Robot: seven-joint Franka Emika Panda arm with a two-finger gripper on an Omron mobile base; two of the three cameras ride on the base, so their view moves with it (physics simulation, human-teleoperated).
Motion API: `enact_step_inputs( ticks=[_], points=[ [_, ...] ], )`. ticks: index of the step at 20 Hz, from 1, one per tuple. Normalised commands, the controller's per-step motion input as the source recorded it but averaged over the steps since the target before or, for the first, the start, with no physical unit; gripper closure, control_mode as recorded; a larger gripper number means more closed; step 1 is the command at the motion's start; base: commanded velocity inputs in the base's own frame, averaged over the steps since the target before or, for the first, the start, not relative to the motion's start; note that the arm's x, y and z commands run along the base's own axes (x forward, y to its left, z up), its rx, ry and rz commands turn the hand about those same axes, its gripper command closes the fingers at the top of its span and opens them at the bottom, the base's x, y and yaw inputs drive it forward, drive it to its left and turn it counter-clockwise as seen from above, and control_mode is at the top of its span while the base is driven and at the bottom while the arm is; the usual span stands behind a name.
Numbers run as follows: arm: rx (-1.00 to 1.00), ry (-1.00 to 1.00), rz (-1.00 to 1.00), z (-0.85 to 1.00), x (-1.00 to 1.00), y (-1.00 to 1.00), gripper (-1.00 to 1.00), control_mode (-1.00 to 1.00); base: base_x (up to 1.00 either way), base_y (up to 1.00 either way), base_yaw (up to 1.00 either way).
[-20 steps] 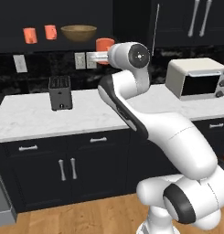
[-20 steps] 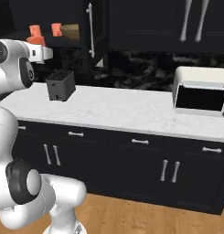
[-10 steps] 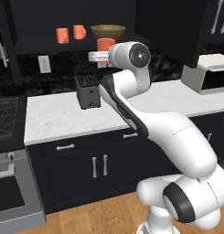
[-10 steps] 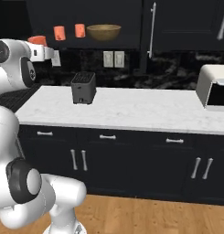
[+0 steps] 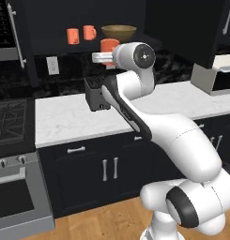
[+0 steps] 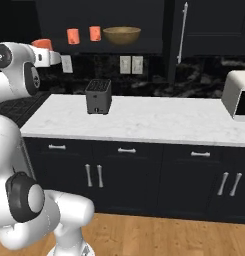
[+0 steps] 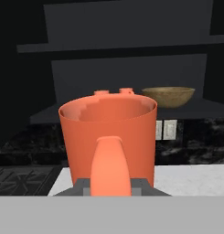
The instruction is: Gather all objects into one cabinet and sort the glasses and bowls to opposite sides.
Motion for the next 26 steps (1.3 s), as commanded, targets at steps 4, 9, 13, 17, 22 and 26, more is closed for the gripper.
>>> enact_step_inputs(
  ticks=[4, 9, 13, 17, 22, 26],
  points=[
    [0.0, 0.0, 0.0, 0.0, 0.0, 0.0, 1.0, 1.0, 0.39, 0.11, 0.16],
    [0.0, 0.0, 0.0, 0.0, 0.0, 0.0, 1.0, 1.0, 0.45, 0.14, 0.19],
    [0.0, 0.0, 0.0, 0.0, 0.0, 0.0, 1.0, 1.0, 0.26, 0.02, 0.06],
    [0.0, 0.0, 0.0, 0.0, 0.0, 0.0, 1.0, 1.0, 0.24, 0.06, 0.02],
    [0.0, 0.0, 0.0, 0.0, 0.0, 0.0, 1.0, 1.0, 0.47, 0.13, 0.04],
    [0.0, 0.0, 0.0, 0.0, 0.0, 0.0, 1.0, 1.0, 0.37, 0.11, 0.01]
  ],
)
